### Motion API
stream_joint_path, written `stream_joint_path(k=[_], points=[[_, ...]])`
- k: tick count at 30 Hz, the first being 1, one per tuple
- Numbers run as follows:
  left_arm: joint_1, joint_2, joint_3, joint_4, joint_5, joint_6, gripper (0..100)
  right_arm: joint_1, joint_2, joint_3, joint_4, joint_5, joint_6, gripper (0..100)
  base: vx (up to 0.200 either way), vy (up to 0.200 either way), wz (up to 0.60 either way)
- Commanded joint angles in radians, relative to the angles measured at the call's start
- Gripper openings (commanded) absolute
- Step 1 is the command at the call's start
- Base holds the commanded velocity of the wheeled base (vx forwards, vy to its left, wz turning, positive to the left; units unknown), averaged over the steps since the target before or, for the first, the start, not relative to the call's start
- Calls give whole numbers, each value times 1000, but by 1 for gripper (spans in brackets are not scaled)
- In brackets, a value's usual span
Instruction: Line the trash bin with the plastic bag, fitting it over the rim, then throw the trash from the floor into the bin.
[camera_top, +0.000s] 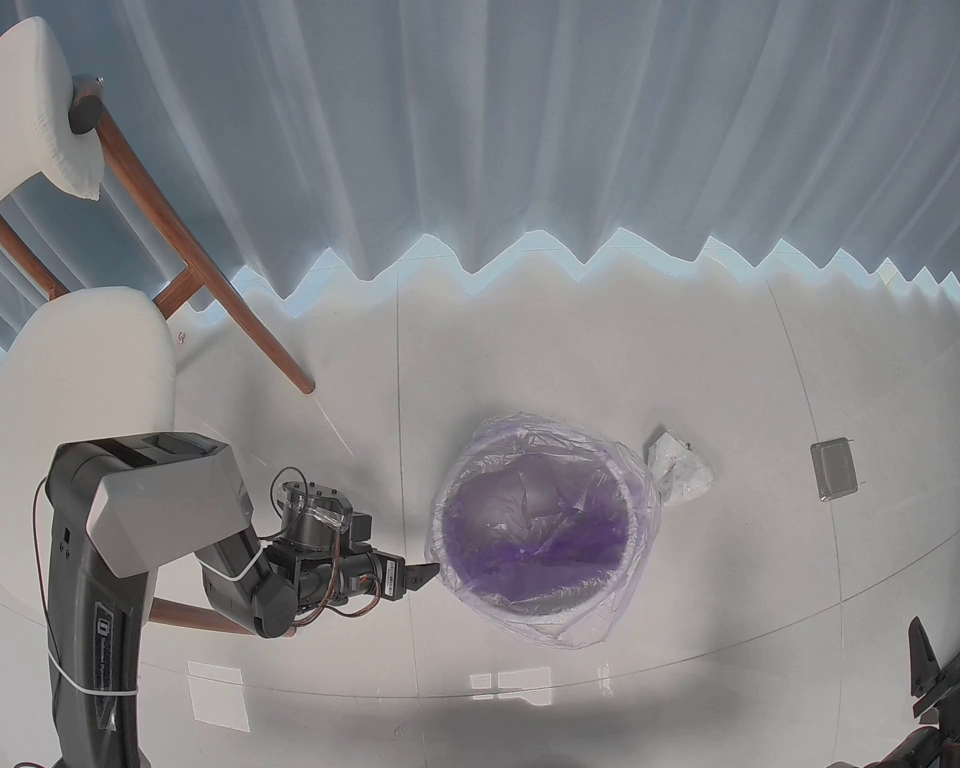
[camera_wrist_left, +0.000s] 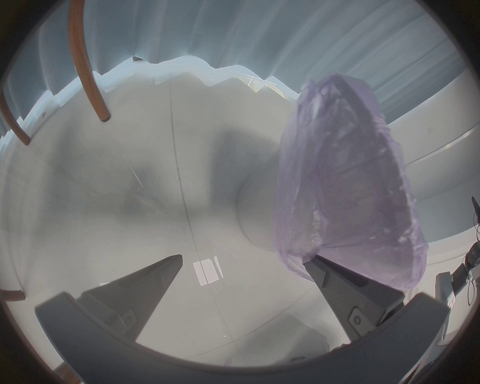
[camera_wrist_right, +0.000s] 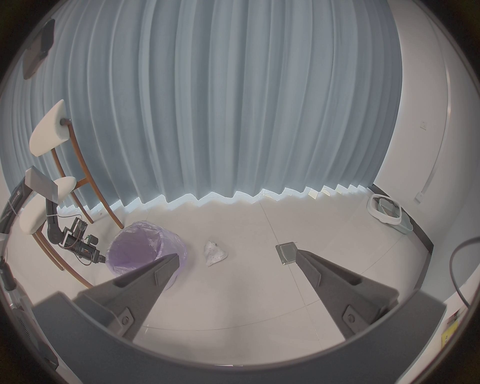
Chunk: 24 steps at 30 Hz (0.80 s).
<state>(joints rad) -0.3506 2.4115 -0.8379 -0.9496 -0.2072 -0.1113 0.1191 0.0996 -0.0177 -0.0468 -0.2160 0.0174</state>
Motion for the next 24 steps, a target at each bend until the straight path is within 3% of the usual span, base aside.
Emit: stream_joint_path(k=[1, 6, 15, 24], points=[[24, 35, -24, 2, 0, 1, 100, 1, 2, 18, -1, 0, -1, 100, 0, 0, 0], [50, 61, -56, 15, 3, 12, 100, 1, 2, 18, -1, 0, -1, 100, 0, 0, 0], [9, 140, -147, 46, 106, 8, 100, 1, 2, 18, -1, 0, -1, 100, 0, 0, 0], [21, 135, -135, 29, 104, 51, 100, 1, 2, 18, 4, 0, -1, 100, 0, 0, 0]])
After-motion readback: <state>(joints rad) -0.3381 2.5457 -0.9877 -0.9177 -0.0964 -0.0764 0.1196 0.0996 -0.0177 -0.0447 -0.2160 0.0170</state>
